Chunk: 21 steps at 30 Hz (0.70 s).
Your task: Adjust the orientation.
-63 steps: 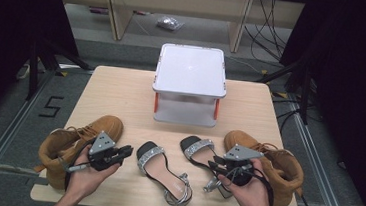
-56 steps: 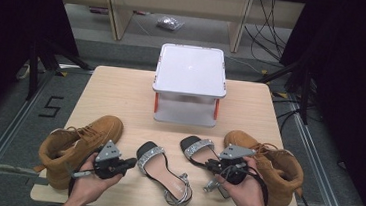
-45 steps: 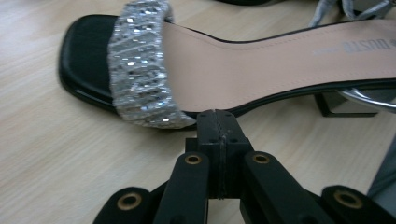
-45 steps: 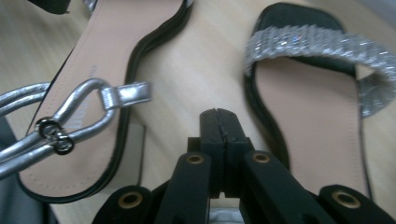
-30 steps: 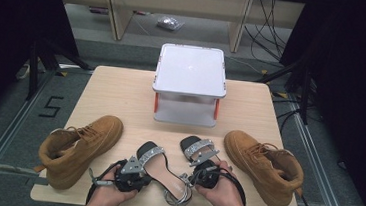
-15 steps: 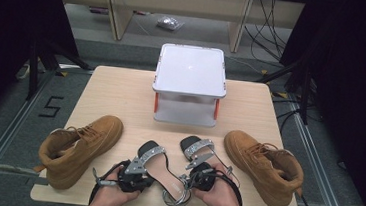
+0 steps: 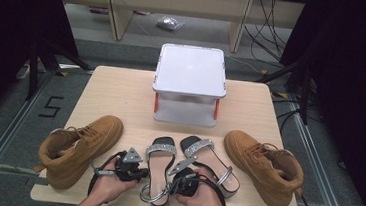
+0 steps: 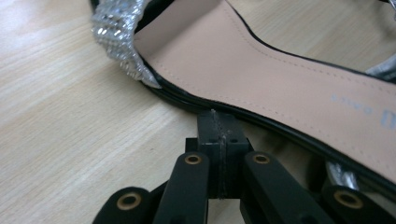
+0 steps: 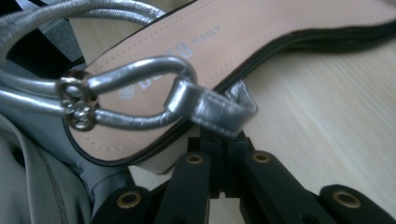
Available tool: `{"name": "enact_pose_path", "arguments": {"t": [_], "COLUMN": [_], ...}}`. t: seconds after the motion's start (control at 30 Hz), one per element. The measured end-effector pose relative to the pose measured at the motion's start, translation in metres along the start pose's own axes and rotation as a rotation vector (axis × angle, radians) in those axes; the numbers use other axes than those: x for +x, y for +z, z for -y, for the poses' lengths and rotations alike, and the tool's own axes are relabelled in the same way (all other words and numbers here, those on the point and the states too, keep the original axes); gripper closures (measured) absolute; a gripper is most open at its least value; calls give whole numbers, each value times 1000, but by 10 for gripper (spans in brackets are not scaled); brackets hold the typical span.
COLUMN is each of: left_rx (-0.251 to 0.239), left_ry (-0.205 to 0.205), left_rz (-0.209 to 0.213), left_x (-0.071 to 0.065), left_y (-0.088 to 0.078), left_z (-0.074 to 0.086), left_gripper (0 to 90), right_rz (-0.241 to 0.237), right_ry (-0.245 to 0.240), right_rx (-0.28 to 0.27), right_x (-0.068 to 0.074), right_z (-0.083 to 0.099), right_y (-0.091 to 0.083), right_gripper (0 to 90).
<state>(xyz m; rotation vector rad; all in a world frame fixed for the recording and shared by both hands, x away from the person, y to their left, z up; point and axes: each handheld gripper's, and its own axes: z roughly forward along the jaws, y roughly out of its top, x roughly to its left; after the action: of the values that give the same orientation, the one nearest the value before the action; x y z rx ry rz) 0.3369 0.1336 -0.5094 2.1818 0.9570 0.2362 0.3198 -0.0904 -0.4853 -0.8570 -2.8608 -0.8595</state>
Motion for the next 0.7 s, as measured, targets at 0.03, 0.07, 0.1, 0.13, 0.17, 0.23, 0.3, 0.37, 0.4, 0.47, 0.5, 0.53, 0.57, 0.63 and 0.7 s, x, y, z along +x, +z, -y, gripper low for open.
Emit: {"name": "enact_pose_path", "arguments": {"t": [0.03, 0.07, 0.1, 0.13, 0.17, 0.23, 0.3, 0.37, 0.4, 0.47, 0.5, 0.53, 0.57, 0.63, 0.7], "left_rx": [-8, -9, -9, -16, -22, -43, -66, -82, -99, -119, -131, -131, -156, -155, -124], "left_ry": [-15, -19, -19, -12, -26, -23, -26, -54, -80, -95, -116, -116, -163, -173, -188], "left_rz": [2, 3, 3, -2, 2, -14, -37, -38, -31, -25, -23, -23, -1, 2, 2], "left_x": [1, 2, 2, 3, 3, 4, 6, 7, 6, 4, 2, 2, 0, -1, -5], "left_y": [-1, -1, -1, -3, -5, -12, -21, -30, -33, -35, -38, -38, -38, -38, -34], "left_z": [2, 2, 2, 2, 2, 2, 2, 0, -1, -3, -8, -8, -15, -18, -28], "left_gripper": [896, 895, 894, 891, 882, 858, 829, 774, 733, 646, 603, 561, 525, 468, 425], "right_rz": [-18, -27, -27, -21, -24, -12, 12, 36, 40, 65, 71, 71, 82, 93, 102], "right_ry": [-11, -1, -1, -5, -7, 3, 43, 62, 89, 139, 157, 157, 194, 194, 230], "right_rx": [-9, -8, -8, -15, -19, -29, -45, -78, -92, -106, -129, -129, -163, -163, -185], "right_x": [3, 5, 5, 6, 5, 2, -1, -8, -11, -17, -19, -19, -24, -27, -31], "right_z": [-2, -3, -3, -3, -3, -1, 2, 6, 8, 13, 15, 15, 18, 20, 24], "right_y": [4, 5, 5, 6, 5, 1, -9, -19, -24, -34, -37, -37, -40, -44, -48], "right_gripper": [900, 900, 900, 900, 893, 853, 811, 755, 720, 658, 625, 625, 584, 567, 533]}}
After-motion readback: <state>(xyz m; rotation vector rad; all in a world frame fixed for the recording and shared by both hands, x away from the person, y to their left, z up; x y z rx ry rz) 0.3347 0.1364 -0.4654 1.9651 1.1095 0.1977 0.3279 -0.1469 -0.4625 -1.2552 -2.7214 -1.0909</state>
